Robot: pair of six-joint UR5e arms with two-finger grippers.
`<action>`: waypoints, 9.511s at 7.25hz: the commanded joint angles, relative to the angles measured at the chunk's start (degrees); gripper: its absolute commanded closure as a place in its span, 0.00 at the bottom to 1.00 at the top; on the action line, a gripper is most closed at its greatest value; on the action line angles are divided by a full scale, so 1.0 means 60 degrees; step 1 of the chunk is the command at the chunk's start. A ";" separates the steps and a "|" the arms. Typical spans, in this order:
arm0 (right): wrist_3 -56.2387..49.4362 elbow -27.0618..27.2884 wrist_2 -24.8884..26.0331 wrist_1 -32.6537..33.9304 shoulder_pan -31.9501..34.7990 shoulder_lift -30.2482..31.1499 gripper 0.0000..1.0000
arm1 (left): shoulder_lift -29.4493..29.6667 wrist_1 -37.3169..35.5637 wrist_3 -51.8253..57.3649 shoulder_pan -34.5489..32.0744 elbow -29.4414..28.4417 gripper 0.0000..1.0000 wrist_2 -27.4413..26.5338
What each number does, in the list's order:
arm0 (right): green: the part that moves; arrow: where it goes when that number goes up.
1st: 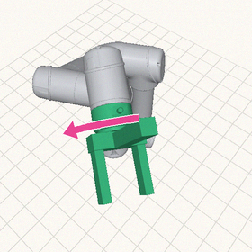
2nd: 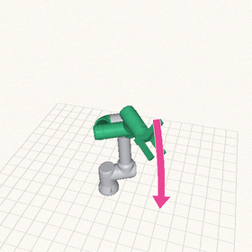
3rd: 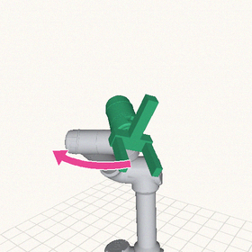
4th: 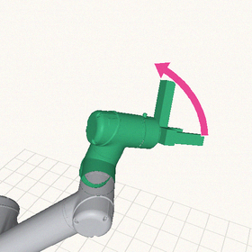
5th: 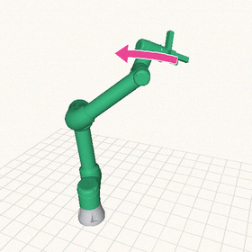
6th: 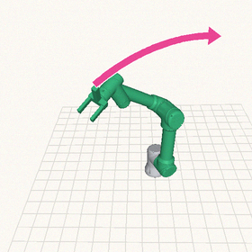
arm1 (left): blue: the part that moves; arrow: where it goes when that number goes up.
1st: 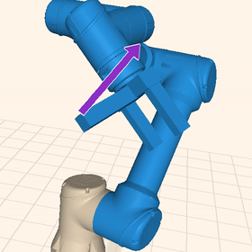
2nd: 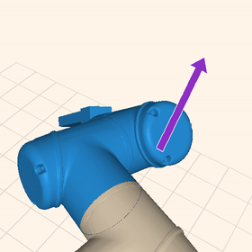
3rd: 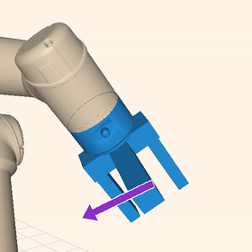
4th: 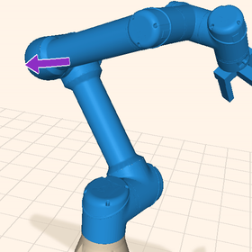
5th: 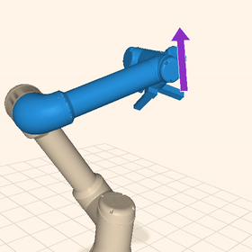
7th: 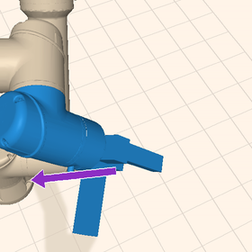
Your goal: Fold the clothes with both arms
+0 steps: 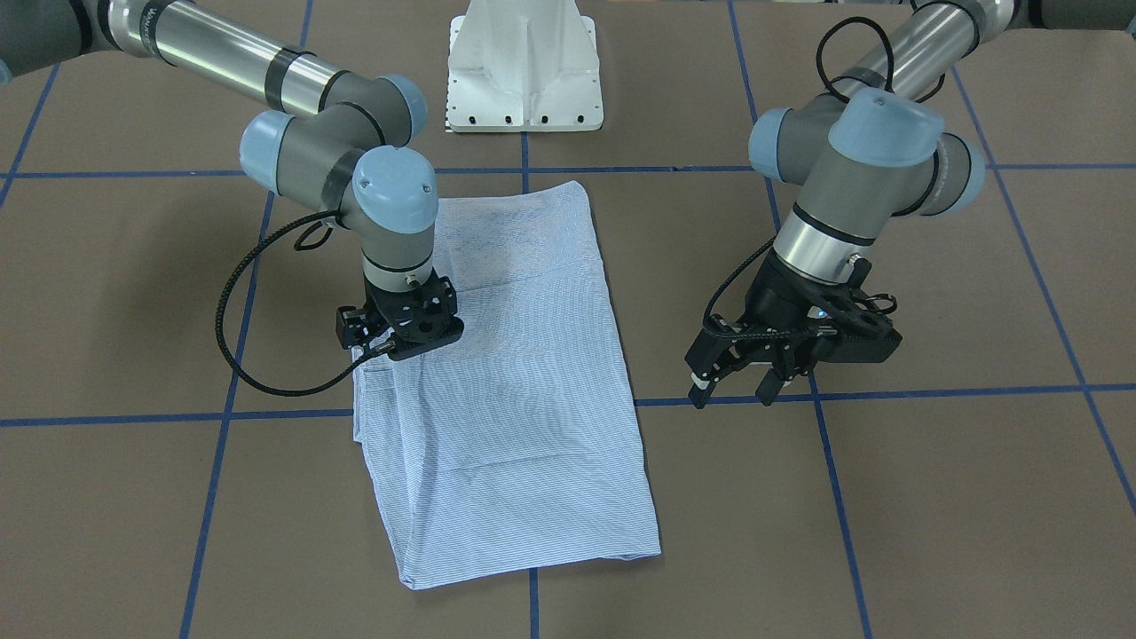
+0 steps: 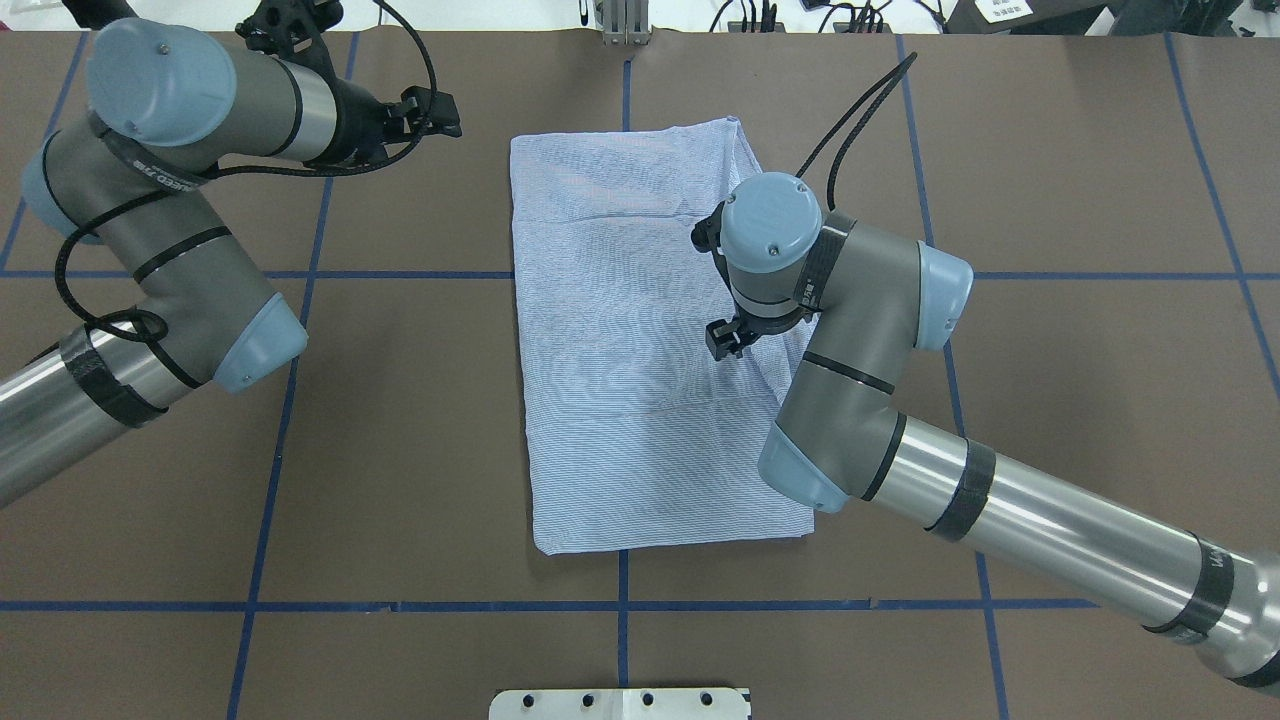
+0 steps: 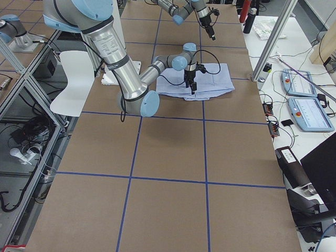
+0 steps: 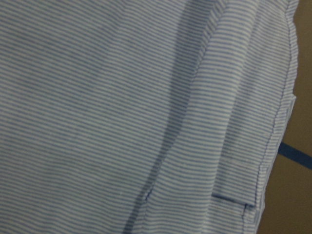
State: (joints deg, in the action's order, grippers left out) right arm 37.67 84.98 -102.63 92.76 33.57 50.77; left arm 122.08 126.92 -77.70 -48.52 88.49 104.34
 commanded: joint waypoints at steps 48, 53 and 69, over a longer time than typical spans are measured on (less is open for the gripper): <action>0.2803 0.3635 -0.3549 -0.1251 0.1994 0.2758 0.00 | -0.1640 -0.0586 -0.5845 0.5977 0.2347 0.59 -0.1878; 0.3938 0.3926 -0.3404 -0.1280 0.1601 0.2773 0.00 | -0.1640 -0.0673 -0.5845 0.5626 0.2638 1.00 -0.1761; 1.3159 0.3682 0.0744 -0.1294 -0.2738 0.2790 0.00 | -0.1626 -0.0938 -0.5859 0.5376 0.2844 1.00 -0.1746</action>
State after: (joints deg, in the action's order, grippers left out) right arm 115.81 109.24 -98.21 85.00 17.35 68.45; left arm 112.32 121.29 -112.85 -16.24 105.56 93.87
